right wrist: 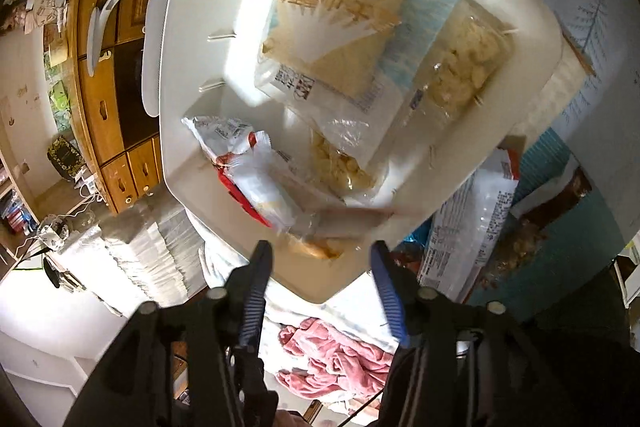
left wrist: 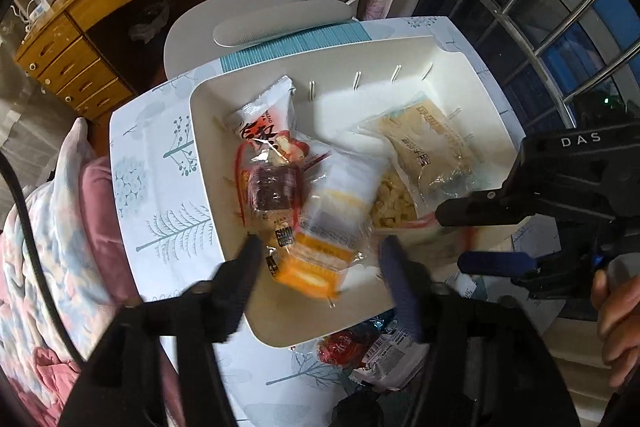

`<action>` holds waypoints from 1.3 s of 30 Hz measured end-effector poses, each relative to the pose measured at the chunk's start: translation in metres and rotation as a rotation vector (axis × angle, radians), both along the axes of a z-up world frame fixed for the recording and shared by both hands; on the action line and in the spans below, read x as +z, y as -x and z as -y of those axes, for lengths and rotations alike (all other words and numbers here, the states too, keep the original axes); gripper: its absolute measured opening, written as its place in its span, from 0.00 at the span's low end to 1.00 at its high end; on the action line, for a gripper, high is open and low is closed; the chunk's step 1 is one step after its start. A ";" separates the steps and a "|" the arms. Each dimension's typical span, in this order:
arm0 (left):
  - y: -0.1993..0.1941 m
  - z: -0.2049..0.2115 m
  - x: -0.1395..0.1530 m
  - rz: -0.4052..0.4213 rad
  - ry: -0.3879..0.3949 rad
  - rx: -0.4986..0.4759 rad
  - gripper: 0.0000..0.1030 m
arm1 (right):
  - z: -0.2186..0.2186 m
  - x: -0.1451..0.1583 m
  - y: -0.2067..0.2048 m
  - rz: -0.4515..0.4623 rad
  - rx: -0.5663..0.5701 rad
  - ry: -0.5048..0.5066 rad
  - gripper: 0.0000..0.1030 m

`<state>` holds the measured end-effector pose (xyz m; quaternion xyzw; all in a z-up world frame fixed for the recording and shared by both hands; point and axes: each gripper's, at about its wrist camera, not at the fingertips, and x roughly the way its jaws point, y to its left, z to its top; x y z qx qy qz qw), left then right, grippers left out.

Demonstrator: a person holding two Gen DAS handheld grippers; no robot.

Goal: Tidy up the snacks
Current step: 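Carry both items into the white tray and open both tools to release them, then move the left tool to the large white printed bag while the right tool approaches the brown chocolate packet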

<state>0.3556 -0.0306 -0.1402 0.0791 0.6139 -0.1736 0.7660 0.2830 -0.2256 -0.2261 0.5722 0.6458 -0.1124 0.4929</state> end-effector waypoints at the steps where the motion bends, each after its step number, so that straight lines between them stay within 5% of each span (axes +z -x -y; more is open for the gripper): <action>1: 0.001 -0.002 0.001 0.004 -0.008 0.003 0.66 | 0.000 0.001 0.003 -0.001 -0.003 0.004 0.63; 4: 0.008 -0.010 0.008 0.014 -0.005 0.018 0.73 | -0.003 0.006 0.014 0.005 -0.016 -0.001 0.65; 19: 0.086 -0.060 0.050 0.049 0.027 0.042 0.75 | -0.038 0.043 0.097 0.065 -0.069 -0.004 0.65; 28: 0.142 -0.089 0.049 0.036 0.043 0.046 0.75 | -0.067 0.036 0.150 0.104 -0.015 0.000 0.66; 39: 0.180 -0.099 0.035 0.006 0.059 0.033 0.75 | -0.074 0.023 0.207 0.149 0.062 0.172 0.66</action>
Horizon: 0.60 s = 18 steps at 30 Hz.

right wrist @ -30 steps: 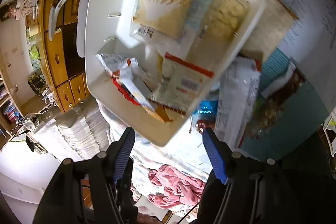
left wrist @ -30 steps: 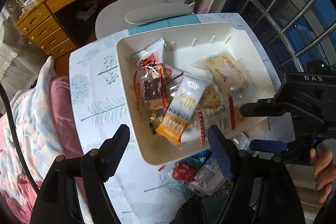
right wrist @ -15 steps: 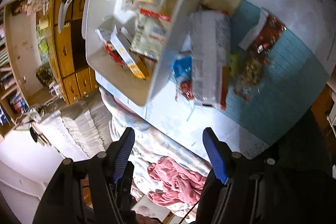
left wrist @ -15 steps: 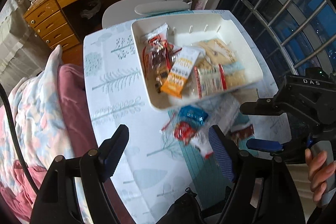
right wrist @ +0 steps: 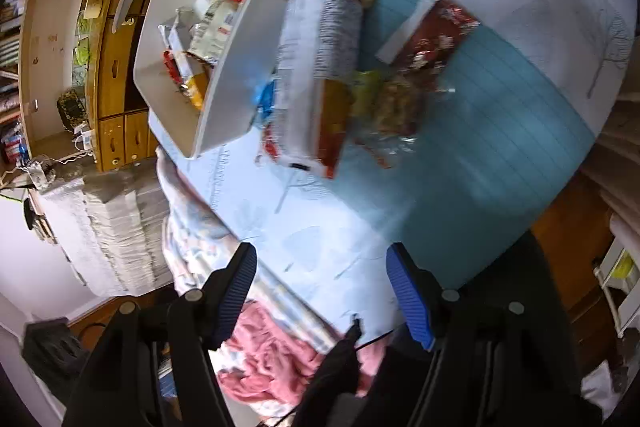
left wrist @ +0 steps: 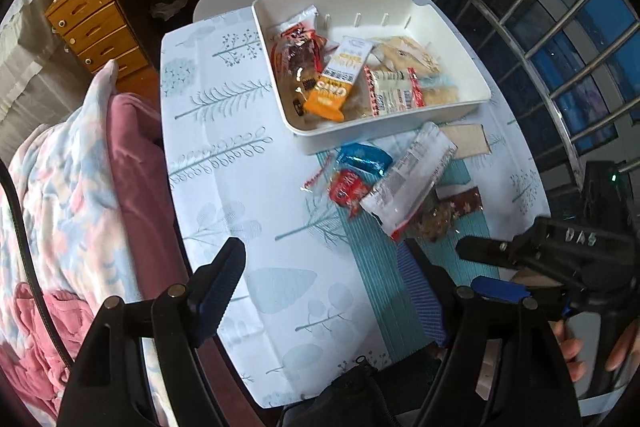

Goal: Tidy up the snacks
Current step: 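Move the left tool to the large white printed bag while the right tool approaches the brown chocolate packet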

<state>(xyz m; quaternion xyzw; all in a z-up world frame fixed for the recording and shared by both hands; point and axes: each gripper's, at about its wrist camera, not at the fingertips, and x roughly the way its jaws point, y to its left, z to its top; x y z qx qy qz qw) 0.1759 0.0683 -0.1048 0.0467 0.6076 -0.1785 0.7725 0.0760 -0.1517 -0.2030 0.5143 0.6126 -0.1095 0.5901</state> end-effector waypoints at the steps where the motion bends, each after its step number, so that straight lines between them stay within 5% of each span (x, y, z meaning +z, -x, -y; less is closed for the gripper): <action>1: 0.002 0.000 -0.001 -0.003 0.006 -0.002 0.75 | 0.002 -0.002 0.005 0.001 0.002 0.018 0.66; 18: -0.004 0.047 -0.039 -0.073 0.006 -0.123 0.80 | 0.047 -0.025 0.053 0.074 -0.012 0.303 0.66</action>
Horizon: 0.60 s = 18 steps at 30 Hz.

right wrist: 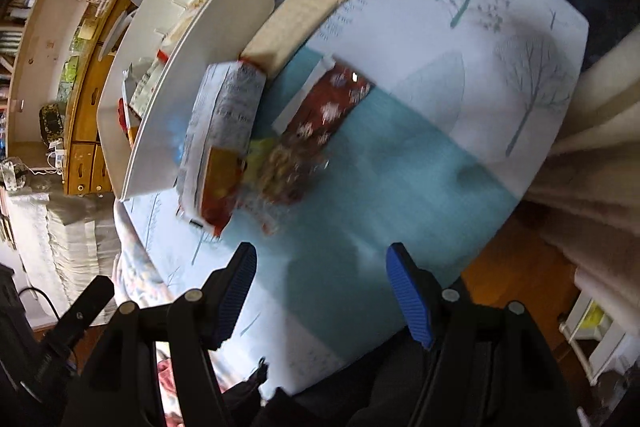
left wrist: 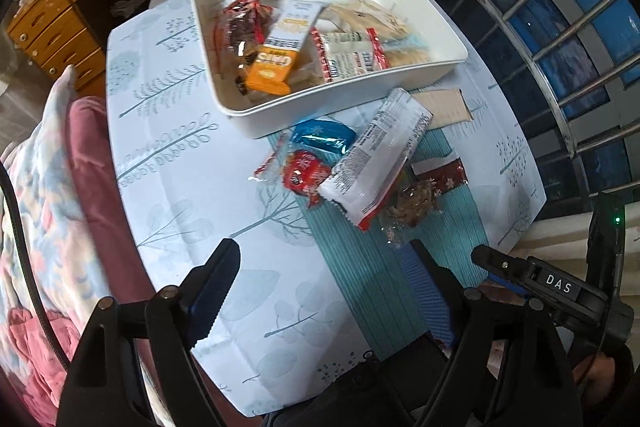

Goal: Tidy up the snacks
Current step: 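Move the left tool to the large white printed bag while the right tool approaches the brown chocolate packet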

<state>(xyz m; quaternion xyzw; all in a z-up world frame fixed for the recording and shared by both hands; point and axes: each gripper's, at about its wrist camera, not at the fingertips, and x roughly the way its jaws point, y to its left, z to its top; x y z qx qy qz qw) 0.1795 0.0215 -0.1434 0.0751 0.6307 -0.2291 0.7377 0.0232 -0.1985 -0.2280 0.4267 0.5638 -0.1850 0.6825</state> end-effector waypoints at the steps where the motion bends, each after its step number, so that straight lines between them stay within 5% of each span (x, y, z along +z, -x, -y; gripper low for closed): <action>1: -0.001 0.002 -0.002 -0.001 -0.002 -0.004 0.80 | 0.003 0.000 0.000 0.007 0.009 0.015 0.66; 8: -0.007 0.029 -0.016 0.006 -0.029 -0.066 0.80 | 0.014 0.002 -0.016 0.072 0.166 0.210 0.76; 18: -0.017 0.070 -0.044 0.036 -0.053 -0.127 0.80 | 0.030 -0.018 -0.048 0.145 0.332 0.286 0.76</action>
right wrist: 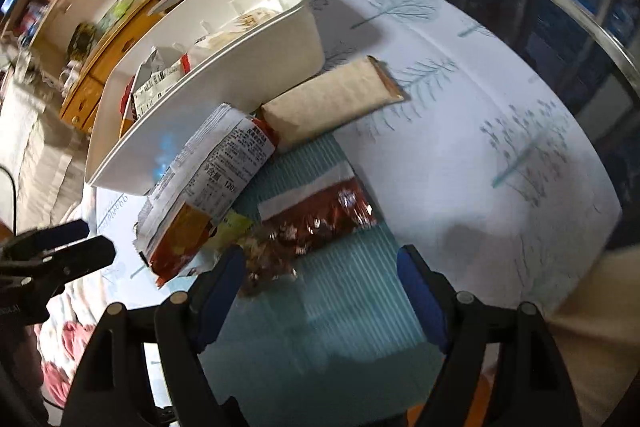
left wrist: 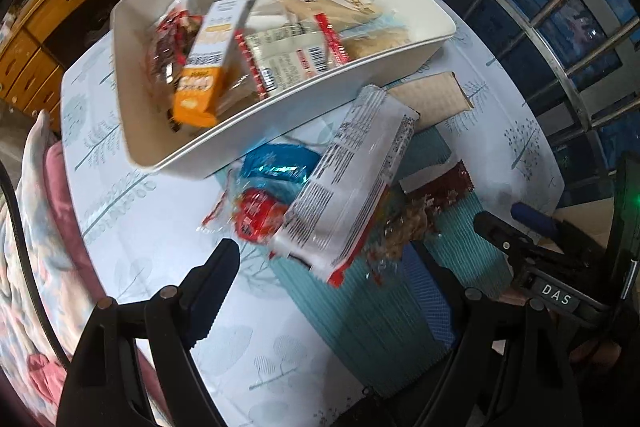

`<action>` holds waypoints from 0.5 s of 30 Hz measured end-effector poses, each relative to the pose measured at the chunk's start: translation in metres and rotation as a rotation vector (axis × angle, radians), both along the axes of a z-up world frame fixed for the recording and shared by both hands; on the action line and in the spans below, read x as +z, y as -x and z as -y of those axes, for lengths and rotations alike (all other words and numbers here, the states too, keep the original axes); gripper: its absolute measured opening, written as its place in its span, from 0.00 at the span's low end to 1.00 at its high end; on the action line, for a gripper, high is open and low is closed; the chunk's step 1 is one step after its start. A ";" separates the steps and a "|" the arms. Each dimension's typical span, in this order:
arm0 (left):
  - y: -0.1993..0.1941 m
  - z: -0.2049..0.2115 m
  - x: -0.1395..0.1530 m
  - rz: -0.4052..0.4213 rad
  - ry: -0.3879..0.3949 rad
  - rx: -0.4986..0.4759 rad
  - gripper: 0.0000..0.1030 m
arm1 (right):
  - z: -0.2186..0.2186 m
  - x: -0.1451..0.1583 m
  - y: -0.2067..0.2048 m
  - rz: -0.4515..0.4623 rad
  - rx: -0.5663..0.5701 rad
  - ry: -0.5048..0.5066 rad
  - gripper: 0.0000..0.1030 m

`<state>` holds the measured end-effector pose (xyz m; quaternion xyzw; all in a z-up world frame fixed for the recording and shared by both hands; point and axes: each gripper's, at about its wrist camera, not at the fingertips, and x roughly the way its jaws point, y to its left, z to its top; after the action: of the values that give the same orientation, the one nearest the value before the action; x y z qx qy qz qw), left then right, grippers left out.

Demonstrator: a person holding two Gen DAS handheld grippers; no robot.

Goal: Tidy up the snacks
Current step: 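Move the left tool to the large white printed bag while the right tool approaches the brown chocolate packet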

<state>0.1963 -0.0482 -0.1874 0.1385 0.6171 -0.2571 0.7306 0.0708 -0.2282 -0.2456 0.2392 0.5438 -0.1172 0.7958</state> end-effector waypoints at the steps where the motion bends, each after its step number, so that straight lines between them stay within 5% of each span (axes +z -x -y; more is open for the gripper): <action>1: -0.001 0.004 -0.004 0.009 -0.010 -0.001 0.80 | 0.001 -0.003 -0.003 -0.001 0.012 0.005 0.77; 15: -0.023 0.048 -0.052 -0.039 -0.117 -0.021 0.80 | 0.009 -0.043 -0.031 -0.051 0.148 0.031 0.77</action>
<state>0.2196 -0.0967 -0.2393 0.1824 0.6439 -0.2309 0.7063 0.1019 -0.2374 -0.2885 0.1830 0.5783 -0.0726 0.7917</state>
